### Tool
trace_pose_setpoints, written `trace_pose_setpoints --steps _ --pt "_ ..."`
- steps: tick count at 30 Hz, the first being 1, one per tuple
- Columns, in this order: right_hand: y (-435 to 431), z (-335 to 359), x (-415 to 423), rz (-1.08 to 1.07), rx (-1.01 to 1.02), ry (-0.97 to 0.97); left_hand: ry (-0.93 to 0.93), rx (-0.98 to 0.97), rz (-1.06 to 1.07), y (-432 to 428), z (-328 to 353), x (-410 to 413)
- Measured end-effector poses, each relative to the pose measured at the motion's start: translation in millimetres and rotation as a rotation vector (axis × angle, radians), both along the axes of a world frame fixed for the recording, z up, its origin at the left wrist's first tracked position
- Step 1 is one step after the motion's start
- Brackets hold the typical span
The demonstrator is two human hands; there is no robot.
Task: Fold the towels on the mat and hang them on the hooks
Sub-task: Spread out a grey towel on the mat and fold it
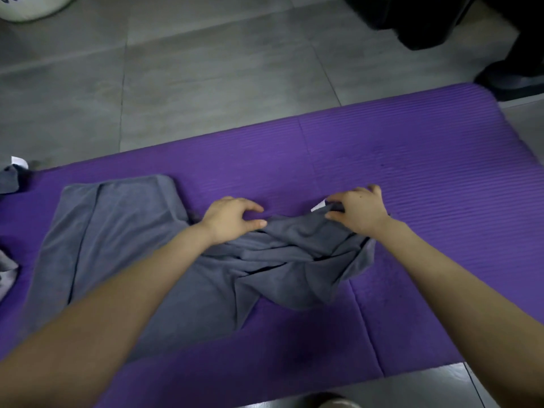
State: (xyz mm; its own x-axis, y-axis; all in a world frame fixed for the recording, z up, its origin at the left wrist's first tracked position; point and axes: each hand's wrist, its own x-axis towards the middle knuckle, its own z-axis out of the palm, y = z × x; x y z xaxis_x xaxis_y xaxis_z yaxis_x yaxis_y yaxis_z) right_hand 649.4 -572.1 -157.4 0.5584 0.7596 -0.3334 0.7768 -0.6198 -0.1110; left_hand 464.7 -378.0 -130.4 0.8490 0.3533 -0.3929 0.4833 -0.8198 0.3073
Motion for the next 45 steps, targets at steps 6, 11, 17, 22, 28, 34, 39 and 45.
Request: trace_pose_setpoints --steps 6,11,17,22,28,34,39,45 --pt "-57.5 22.5 11.6 -0.078 0.297 0.008 0.065 0.024 -0.072 -29.3 -7.1 28.4" --pt "-79.5 67.4 31.9 -0.195 0.454 0.235 0.011 0.12 -0.142 -25.0 5.0 45.3" --pt "-0.9 111.7 99.0 -0.347 0.658 -0.141 -0.269 -0.022 0.004 12.3 35.7 117.5" --pt "31.8 100.1 135.6 -0.421 0.467 -0.204 -0.399 0.089 0.105 12.7 29.7 148.1" --pt "-77.5 2.2 51.9 -0.706 0.178 -0.175 -0.339 0.131 -0.018 -21.3 -22.3 99.8" --pt "-118.7 -39.0 -2.6 -0.759 0.298 -0.002 -0.04 0.109 -0.102 -65.9 -50.0 63.5" --pt "-159.6 -13.9 15.0 -0.756 0.524 -0.171 -0.07 0.085 -0.152 -84.3 -41.0 64.3" --pt "-238.6 -10.2 56.1 -0.912 0.173 -0.294 -0.134 0.057 -0.25 -100.1 -34.6 59.7"
